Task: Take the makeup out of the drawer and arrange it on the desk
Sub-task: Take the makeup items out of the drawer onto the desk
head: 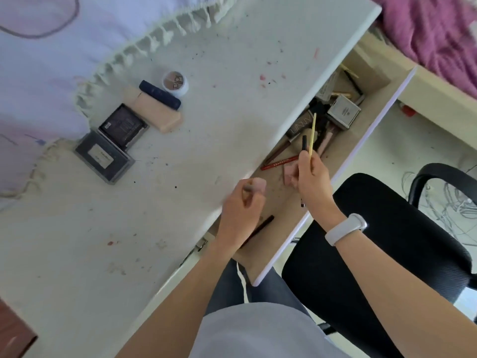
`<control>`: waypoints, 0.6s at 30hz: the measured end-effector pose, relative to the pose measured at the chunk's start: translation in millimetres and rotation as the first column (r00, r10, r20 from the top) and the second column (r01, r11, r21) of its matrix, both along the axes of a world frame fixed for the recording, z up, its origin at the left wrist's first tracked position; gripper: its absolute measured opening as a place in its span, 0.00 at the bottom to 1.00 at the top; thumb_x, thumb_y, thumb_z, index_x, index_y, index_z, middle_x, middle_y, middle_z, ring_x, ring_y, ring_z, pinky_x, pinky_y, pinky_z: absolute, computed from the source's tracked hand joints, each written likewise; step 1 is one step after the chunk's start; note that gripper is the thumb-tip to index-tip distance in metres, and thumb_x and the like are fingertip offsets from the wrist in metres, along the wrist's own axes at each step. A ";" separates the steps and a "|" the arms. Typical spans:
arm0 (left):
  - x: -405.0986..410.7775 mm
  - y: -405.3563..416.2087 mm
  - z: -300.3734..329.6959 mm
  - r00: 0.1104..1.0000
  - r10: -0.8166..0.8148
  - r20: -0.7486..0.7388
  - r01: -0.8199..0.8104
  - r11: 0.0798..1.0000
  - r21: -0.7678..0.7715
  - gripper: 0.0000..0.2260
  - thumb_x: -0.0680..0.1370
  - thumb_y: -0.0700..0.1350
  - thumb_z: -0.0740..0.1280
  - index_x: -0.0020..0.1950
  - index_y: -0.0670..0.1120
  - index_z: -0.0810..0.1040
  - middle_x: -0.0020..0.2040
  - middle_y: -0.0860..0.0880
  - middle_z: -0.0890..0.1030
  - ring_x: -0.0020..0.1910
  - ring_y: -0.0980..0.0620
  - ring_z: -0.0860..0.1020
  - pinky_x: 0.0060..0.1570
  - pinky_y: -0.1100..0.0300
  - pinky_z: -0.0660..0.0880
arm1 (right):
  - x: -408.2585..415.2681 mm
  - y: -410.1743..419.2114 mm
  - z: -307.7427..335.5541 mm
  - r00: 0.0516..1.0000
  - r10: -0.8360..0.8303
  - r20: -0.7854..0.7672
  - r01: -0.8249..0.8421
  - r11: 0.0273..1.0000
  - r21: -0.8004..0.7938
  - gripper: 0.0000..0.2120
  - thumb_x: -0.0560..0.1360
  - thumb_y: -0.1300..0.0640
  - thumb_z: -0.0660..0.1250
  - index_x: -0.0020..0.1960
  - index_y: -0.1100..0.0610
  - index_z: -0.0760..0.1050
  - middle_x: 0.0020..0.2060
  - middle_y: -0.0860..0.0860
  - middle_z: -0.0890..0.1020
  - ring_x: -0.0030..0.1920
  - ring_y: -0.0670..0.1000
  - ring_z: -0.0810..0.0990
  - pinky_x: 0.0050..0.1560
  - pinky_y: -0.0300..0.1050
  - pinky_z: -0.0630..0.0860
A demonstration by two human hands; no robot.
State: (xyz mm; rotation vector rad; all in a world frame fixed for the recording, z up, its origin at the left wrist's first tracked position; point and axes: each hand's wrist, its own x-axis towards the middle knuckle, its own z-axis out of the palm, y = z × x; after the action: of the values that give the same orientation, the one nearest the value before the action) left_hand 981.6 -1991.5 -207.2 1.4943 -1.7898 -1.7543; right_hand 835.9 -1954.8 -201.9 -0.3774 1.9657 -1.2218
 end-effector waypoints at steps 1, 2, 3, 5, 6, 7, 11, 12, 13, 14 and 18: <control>5.3 -7.1 8.0 0.988 0.123 -0.090 -0.114 0.989 0.097 0.05 0.78 0.47 0.59 0.47 0.52 0.74 0.24 0.56 0.71 0.24 0.58 0.71 0.30 0.66 0.72 | 6.7 -5.9 4.2 0.999 0.043 0.001 -0.043 0.999 0.024 0.14 0.80 0.51 0.51 0.39 0.54 0.67 0.27 0.49 0.68 0.26 0.45 0.65 0.27 0.38 0.65; 12.2 -14.5 14.6 0.953 0.250 -0.173 -0.214 0.956 0.202 0.06 0.79 0.43 0.58 0.48 0.47 0.74 0.21 0.54 0.69 0.21 0.55 0.69 0.27 0.64 0.71 | 14.2 -11.8 7.1 0.996 0.086 0.008 -0.086 0.996 0.029 0.14 0.80 0.52 0.51 0.40 0.55 0.68 0.27 0.49 0.68 0.26 0.45 0.65 0.28 0.38 0.65; 23.0 -22.9 20.5 0.898 0.371 -0.236 -0.299 0.909 0.291 0.07 0.78 0.38 0.56 0.47 0.43 0.74 0.21 0.52 0.68 0.20 0.54 0.68 0.25 0.63 0.70 | 24.4 -19.8 10.5 0.990 0.139 0.010 -0.140 0.990 0.014 0.12 0.80 0.53 0.51 0.42 0.55 0.69 0.28 0.49 0.68 0.26 0.44 0.66 0.27 0.37 0.64; 52.4 -38.5 29.1 0.773 0.556 -0.306 -0.416 0.807 0.419 0.07 0.75 0.36 0.55 0.43 0.41 0.73 0.24 0.48 0.71 0.21 0.51 0.70 0.25 0.62 0.71 | 47.6 -36.7 16.5 0.960 0.279 0.015 -0.278 0.960 -0.026 0.10 0.80 0.59 0.51 0.57 0.49 0.66 0.32 0.47 0.70 0.28 0.45 0.66 0.28 0.35 0.65; 69.6 -44.5 31.3 0.719 0.625 -0.304 -0.465 0.758 0.458 0.05 0.73 0.38 0.57 0.43 0.41 0.72 0.27 0.47 0.75 0.23 0.50 0.73 0.26 0.61 0.72 | 60.6 -45.1 17.7 0.938 0.347 0.020 -0.346 0.937 -0.048 0.18 0.80 0.61 0.51 0.66 0.45 0.60 0.35 0.47 0.71 0.30 0.46 0.67 0.30 0.35 0.66; 87.4 -49.7 31.9 0.682 0.678 -0.276 -0.519 0.714 0.470 0.04 0.72 0.40 0.58 0.42 0.42 0.72 0.30 0.46 0.78 0.25 0.50 0.74 0.27 0.61 0.72 | 75.4 -53.2 18.9 0.906 0.421 0.027 -0.419 0.906 -0.065 0.24 0.80 0.63 0.50 0.71 0.44 0.52 0.36 0.48 0.72 0.30 0.47 0.68 0.31 0.36 0.67; 153.0 -65.9 22.9 0.671 0.742 0.012 -0.736 0.664 0.131 0.20 0.80 0.50 0.56 0.31 0.42 0.69 0.26 0.48 0.75 0.30 0.51 0.75 0.32 0.59 0.70 | 142.1 -81.1 15.1 0.676 0.724 -0.138 -0.726 0.686 0.043 0.28 0.79 0.65 0.50 0.75 0.46 0.47 0.43 0.49 0.74 0.32 0.44 0.68 0.35 0.31 0.66; 166.4 -70.6 21.2 0.659 0.748 0.072 -0.752 0.657 0.054 0.21 0.81 0.52 0.55 0.32 0.41 0.68 0.27 0.48 0.73 0.31 0.51 0.74 0.33 0.60 0.69 | 158.3 -87.5 12.4 0.609 0.769 -0.195 -0.773 0.630 0.074 0.28 0.79 0.65 0.50 0.75 0.49 0.48 0.47 0.51 0.74 0.34 0.43 0.68 0.36 0.31 0.64; 179.5 -75.6 19.7 0.647 0.756 0.098 -0.760 0.650 0.011 0.19 0.81 0.51 0.54 0.36 0.41 0.68 0.28 0.48 0.72 0.31 0.51 0.73 0.32 0.60 0.68 | 174.7 -94.1 10.1 0.551 0.801 -0.237 -0.807 0.583 0.095 0.28 0.78 0.67 0.50 0.75 0.51 0.49 0.51 0.53 0.73 0.34 0.43 0.67 0.36 0.31 0.64; 191.9 -80.8 17.4 0.643 0.758 0.109 -0.762 0.648 -0.014 0.16 0.81 0.50 0.54 0.38 0.41 0.67 0.29 0.47 0.70 0.30 0.51 0.71 0.31 0.60 0.67 | 190.6 -100.5 8.2 0.507 0.821 -0.263 -0.831 0.546 0.103 0.28 0.78 0.68 0.51 0.75 0.53 0.50 0.54 0.55 0.72 0.35 0.44 0.67 0.36 0.31 0.64; 224.5 -105.3 12.7 0.601 0.772 0.207 -0.777 0.625 -0.078 0.18 0.80 0.55 0.55 0.51 0.39 0.71 0.41 0.45 0.75 0.37 0.48 0.74 0.40 0.56 0.73 | 244.9 -123.4 3.5 0.409 0.821 -0.399 -0.879 0.472 0.072 0.27 0.75 0.72 0.53 0.73 0.60 0.57 0.61 0.59 0.69 0.49 0.56 0.72 0.45 0.32 0.64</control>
State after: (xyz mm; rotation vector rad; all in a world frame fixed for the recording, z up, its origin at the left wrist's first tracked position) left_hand 1206.2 -2096.8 -194.5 2.1029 -0.8861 -1.1652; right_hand 1080.8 -2078.2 -198.4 -1.6093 1.5362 -0.5880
